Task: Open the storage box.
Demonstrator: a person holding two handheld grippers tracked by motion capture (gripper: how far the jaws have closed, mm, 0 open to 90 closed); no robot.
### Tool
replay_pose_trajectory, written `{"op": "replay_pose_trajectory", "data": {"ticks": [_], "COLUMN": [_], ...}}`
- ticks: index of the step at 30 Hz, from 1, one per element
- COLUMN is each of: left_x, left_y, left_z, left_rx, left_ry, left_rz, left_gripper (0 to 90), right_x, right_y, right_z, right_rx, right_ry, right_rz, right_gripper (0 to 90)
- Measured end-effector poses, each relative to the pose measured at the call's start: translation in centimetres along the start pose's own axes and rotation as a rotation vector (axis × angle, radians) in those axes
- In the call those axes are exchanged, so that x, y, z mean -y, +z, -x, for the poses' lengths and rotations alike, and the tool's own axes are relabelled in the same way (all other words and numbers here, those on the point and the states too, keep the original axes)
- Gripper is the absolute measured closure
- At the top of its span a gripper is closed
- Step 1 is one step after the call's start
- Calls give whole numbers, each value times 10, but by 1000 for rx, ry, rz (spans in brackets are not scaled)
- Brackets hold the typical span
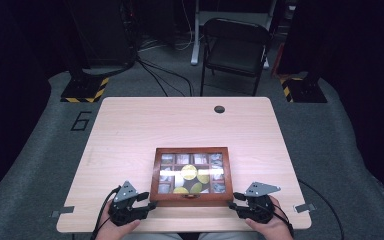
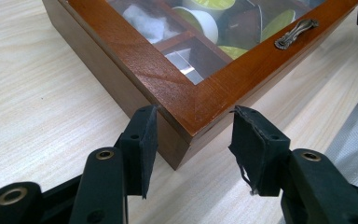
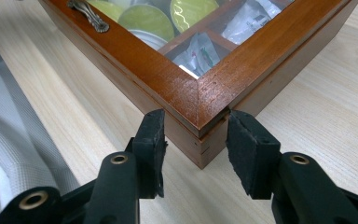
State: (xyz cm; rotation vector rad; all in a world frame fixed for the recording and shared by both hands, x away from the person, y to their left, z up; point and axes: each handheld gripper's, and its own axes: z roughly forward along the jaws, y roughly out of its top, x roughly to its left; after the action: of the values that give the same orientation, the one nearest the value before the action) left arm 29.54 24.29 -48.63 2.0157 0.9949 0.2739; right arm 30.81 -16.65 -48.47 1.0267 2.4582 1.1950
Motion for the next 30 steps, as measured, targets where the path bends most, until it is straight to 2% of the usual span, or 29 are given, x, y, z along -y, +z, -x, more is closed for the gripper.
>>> {"op": "replay_pose_trajectory", "data": {"ticks": [2, 5, 6, 9, 12, 17, 18, 23, 26, 30], "left_x": [1, 1, 2, 2, 2, 3, 4, 3, 3, 3], "left_y": [1, 2, 3, 3, 4, 6, 7, 7, 8, 8], "left_z": [1, 0, 0, -1, 0, 0, 1, 0, 0, 0], "left_rx": [-2, 0, 0, -6, -5, -15, -14, -24, -30, -30], "left_ry": [15, 13, 1, 15, 7, 27, 14, 36, 35, 32], "left_rz": [-15, -24, -15, -22, -33, -50, -56, -63, -63, -62], "left_gripper": [513, 522, 532, 540, 551, 553, 556, 563, 563, 563], "right_x": [0, 0, 1, 1, 1, 1, 1, 1, 2, 2], "right_y": [1, 1, 1, 2, 2, 3, 2, 2, 3, 4], "right_z": [0, 0, 0, 0, 0, 0, -1, -2, -2, -1], "right_rx": [6, 8, 11, 10, 12, 18, 24, 31, 43, 36], "right_ry": [-11, -8, -18, -19, -25, -32, -34, -51, -58, -45], "right_rz": [-4, -4, -6, -8, -12, -13, -14, -18, -25, -28], "right_gripper": [585, 591, 597, 600, 597, 598, 598, 605, 603, 601]}}
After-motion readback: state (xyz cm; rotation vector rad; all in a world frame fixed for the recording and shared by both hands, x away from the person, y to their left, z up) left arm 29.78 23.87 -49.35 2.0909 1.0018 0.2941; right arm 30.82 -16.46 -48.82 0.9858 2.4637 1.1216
